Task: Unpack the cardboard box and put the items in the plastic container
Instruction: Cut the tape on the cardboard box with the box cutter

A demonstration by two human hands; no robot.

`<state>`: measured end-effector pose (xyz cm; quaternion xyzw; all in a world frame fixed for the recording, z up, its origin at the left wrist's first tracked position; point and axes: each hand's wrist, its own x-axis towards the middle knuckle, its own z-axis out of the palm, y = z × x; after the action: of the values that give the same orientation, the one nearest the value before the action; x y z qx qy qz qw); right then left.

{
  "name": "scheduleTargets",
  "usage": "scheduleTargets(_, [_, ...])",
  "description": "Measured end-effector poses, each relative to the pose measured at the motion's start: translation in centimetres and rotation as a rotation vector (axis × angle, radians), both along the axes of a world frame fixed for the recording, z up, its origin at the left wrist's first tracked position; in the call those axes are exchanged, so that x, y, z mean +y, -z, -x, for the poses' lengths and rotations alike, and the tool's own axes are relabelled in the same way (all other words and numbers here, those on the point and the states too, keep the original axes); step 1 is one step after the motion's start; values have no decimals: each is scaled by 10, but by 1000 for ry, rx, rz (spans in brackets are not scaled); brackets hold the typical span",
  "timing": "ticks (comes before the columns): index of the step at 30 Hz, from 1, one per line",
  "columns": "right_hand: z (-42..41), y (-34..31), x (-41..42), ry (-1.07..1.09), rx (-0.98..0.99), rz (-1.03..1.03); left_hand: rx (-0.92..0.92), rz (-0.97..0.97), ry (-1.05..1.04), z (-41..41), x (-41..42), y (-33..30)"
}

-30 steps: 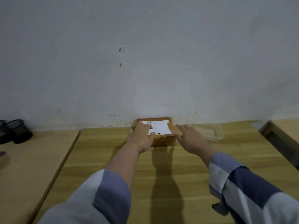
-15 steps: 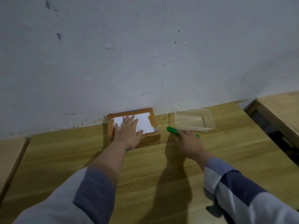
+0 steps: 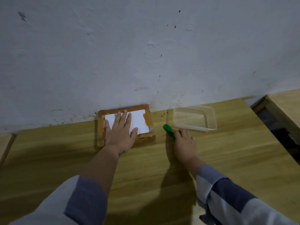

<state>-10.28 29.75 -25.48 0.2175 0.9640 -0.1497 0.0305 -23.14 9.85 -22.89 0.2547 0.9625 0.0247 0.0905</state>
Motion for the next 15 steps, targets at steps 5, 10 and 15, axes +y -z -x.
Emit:
scheduleTargets(5, [2, -32, -20, 217, 188, 511, -26, -11, -3, -17, -11, -3])
scheduleTargets(10, [-14, -67, -39, 379, 136, 1143, -7, -18, 23, -35, -31, -4])
scheduleTargets(15, [-24, -76, -48, 327, 69, 1342, -20, -25, -6, -49, -45, -2])
